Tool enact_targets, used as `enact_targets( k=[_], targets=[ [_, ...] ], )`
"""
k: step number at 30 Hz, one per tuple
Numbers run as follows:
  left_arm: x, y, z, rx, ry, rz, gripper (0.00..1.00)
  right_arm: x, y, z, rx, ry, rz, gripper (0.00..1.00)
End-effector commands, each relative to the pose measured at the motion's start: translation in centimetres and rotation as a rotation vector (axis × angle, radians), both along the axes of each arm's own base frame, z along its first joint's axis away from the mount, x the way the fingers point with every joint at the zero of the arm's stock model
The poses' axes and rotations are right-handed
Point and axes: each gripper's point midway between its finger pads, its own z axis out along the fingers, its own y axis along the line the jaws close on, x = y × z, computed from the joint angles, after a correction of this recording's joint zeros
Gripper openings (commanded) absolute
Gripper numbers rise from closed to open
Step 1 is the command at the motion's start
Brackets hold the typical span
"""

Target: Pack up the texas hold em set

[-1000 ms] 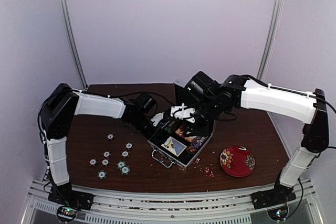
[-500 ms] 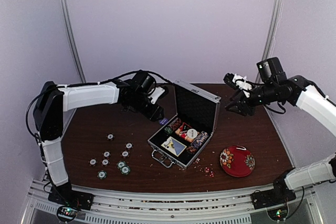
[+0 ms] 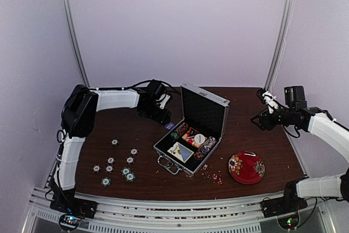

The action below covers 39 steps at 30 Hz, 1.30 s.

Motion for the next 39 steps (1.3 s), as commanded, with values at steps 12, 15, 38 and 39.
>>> enact_targets(
  k=[12,15,38,39],
  targets=[
    [1.2,-3.6,-2.9,-0.119,0.005,-0.052,0.62,1.0,-0.2,-0.5,0.003,-0.006,-0.009,0.6],
    [-0.4,-2.9,-3.2,-0.077,0.024,-0.079,0.61,1.1,-0.2,-0.6,0.002,0.0,-0.005,0.6],
    [-8.8,7.4,-3.0,0.181,0.077,-0.015,0.57,1.0,0.4,-1.6,0.009,0.046,0.033,0.6],
    [-8.3,6.9,-2.1,0.164,0.059,-0.012,0.58,1.0,0.4,-1.6,0.01,0.047,0.034,0.6]
  ],
)
